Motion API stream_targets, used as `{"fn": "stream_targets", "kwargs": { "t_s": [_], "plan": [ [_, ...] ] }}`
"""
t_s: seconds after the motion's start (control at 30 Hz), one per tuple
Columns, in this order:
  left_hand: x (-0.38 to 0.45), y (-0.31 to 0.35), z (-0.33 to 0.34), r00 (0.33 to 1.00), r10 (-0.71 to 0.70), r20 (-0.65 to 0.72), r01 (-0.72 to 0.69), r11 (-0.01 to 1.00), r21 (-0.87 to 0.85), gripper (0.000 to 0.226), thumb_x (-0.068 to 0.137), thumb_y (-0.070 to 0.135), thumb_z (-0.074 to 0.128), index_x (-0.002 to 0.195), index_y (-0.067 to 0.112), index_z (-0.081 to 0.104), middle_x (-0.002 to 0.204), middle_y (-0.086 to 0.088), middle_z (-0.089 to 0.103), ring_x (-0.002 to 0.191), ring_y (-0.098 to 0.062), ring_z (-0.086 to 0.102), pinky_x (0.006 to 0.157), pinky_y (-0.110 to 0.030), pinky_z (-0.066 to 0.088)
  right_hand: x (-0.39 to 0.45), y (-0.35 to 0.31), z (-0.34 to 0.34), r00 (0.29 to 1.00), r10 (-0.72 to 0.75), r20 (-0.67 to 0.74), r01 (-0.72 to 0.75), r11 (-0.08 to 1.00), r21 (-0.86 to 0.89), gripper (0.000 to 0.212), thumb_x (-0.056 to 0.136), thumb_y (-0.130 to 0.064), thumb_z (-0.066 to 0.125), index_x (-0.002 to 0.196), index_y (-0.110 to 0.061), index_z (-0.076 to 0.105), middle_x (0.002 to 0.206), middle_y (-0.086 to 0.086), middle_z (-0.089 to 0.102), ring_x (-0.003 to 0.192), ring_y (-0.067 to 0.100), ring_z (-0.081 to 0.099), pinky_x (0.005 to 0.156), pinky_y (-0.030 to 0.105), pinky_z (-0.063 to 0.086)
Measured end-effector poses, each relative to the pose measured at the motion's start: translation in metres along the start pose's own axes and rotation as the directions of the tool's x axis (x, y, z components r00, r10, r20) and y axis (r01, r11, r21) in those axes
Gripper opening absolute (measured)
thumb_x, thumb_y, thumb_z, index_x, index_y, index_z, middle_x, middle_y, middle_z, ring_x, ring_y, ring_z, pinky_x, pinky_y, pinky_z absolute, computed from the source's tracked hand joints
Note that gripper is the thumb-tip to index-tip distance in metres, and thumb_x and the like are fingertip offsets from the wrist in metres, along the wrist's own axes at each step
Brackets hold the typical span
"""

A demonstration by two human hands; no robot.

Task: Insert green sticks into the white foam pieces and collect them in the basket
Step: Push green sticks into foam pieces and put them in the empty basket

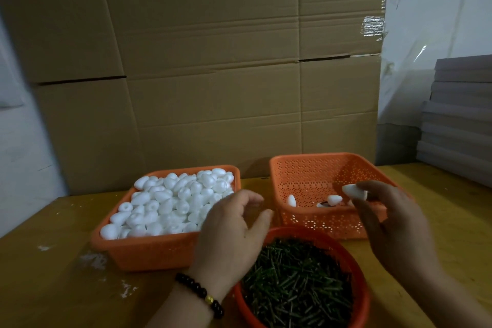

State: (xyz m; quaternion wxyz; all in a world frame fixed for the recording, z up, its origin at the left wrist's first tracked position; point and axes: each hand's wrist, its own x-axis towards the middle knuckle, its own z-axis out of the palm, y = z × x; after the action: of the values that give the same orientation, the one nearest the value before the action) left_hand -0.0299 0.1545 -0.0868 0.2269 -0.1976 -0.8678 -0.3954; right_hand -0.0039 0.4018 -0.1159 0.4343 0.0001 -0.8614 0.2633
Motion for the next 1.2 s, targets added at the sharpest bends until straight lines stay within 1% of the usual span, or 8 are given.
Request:
{"fn": "stream_targets", "kwargs": {
  "t_s": [0.07, 0.17, 0.27, 0.5, 0.73, 0.87, 0.97, 1.2],
  "plan": [
    [0.008, -0.012, -0.012, 0.997, 0.048, -0.052, -0.031, 0.955, 0.295, 0.017, 0.086, 0.047, 0.058, 0.098, 0.036, 0.061, 0.092, 0.025, 0.053, 0.093, 0.003, 0.051, 0.075, -0.013, 0.038, 0.004, 0.013, 0.000, 0.999, 0.036, 0.004, -0.036, 0.995, -0.095, 0.026, 0.086, -0.020, 0.062, 0.112, -0.020, 0.062, 0.107, 0.006, 0.066, 0.098, 0.031, 0.061, 0.079, 0.055, 0.050],
    [0.018, -0.034, -0.032, 0.986, -0.166, -0.014, 0.153, 0.864, 0.479, 0.029, 0.087, 0.056, 0.051, 0.098, 0.033, 0.063, 0.106, 0.013, 0.061, 0.102, -0.011, 0.053, 0.083, -0.028, 0.045, 0.007, 0.023, 0.002, 0.998, 0.061, 0.004, -0.059, 0.980, -0.188, 0.027, 0.083, -0.011, 0.069, 0.110, -0.017, 0.066, 0.106, 0.010, 0.068, 0.099, 0.035, 0.062, 0.088, 0.057, 0.046],
    [0.023, -0.049, -0.047, 0.946, -0.322, 0.041, 0.246, 0.794, 0.556, 0.036, 0.087, 0.063, 0.044, 0.099, 0.033, 0.062, 0.101, 0.013, 0.064, 0.098, -0.011, 0.056, 0.080, -0.031, 0.046, 0.008, 0.028, 0.004, 0.992, 0.122, 0.033, -0.111, 0.963, -0.246, 0.030, 0.085, -0.013, 0.066, 0.115, -0.018, 0.065, 0.112, 0.011, 0.068, 0.106, 0.034, 0.061, 0.101, 0.056, 0.035],
    [0.025, -0.056, -0.053, 0.906, -0.398, 0.143, 0.191, 0.687, 0.701, 0.034, 0.093, 0.058, 0.027, 0.085, 0.036, 0.052, 0.087, 0.013, 0.060, 0.090, -0.011, 0.048, 0.086, -0.037, 0.034, 0.005, 0.027, 0.008, 0.975, 0.139, 0.176, -0.082, 0.951, -0.297, 0.040, 0.095, -0.026, 0.050, 0.135, -0.024, 0.052, 0.130, 0.007, 0.060, 0.127, 0.030, 0.047, 0.111, 0.052, 0.018],
    [0.024, -0.060, -0.050, 0.845, -0.490, 0.215, 0.175, 0.634, 0.753, 0.038, 0.092, 0.062, 0.021, 0.091, 0.040, 0.051, 0.106, 0.012, 0.056, 0.118, -0.017, 0.043, 0.100, -0.043, 0.022, -0.006, -0.010, 0.002, 0.972, -0.134, 0.192, 0.168, 0.971, -0.170, 0.041, 0.093, -0.040, 0.040, 0.124, -0.024, 0.061, 0.123, -0.003, 0.062, 0.119, 0.022, 0.050, 0.098, 0.042, 0.032],
    [0.024, -0.061, -0.048, 0.854, -0.481, 0.198, 0.197, 0.651, 0.733, 0.035, 0.092, 0.060, 0.023, 0.096, 0.041, 0.051, 0.113, 0.012, 0.060, 0.121, -0.017, 0.042, 0.105, -0.045, 0.018, -0.015, -0.039, -0.003, 0.872, -0.273, 0.406, 0.315, 0.948, -0.040, 0.031, 0.089, -0.045, 0.050, 0.114, -0.033, 0.063, 0.110, -0.014, 0.063, 0.103, 0.007, 0.058, 0.090, 0.034, 0.048],
    [0.024, -0.061, -0.045, 0.857, -0.473, 0.204, 0.202, 0.674, 0.711, 0.034, 0.092, 0.058, 0.024, 0.104, 0.041, 0.051, 0.113, 0.012, 0.061, 0.122, -0.016, 0.041, 0.108, -0.046, 0.013, -0.020, -0.047, 0.000, 0.707, -0.272, 0.653, 0.384, 0.923, -0.031, 0.055, 0.082, -0.069, 0.029, 0.125, -0.045, 0.052, 0.118, -0.027, 0.052, 0.109, -0.003, 0.049, 0.096, 0.018, 0.037],
    [0.023, -0.058, -0.049, 0.868, -0.417, 0.271, 0.186, 0.778, 0.600, 0.023, 0.094, 0.048, 0.033, 0.113, 0.045, 0.046, 0.123, 0.012, 0.055, 0.113, -0.013, 0.044, 0.106, -0.039, 0.023, -0.023, -0.041, 0.003, 0.644, -0.333, 0.688, 0.388, 0.918, 0.081, 0.055, 0.082, -0.070, 0.033, 0.132, -0.049, 0.043, 0.119, -0.028, 0.048, 0.109, -0.008, 0.043, 0.096, 0.016, 0.034]
  ]
}}
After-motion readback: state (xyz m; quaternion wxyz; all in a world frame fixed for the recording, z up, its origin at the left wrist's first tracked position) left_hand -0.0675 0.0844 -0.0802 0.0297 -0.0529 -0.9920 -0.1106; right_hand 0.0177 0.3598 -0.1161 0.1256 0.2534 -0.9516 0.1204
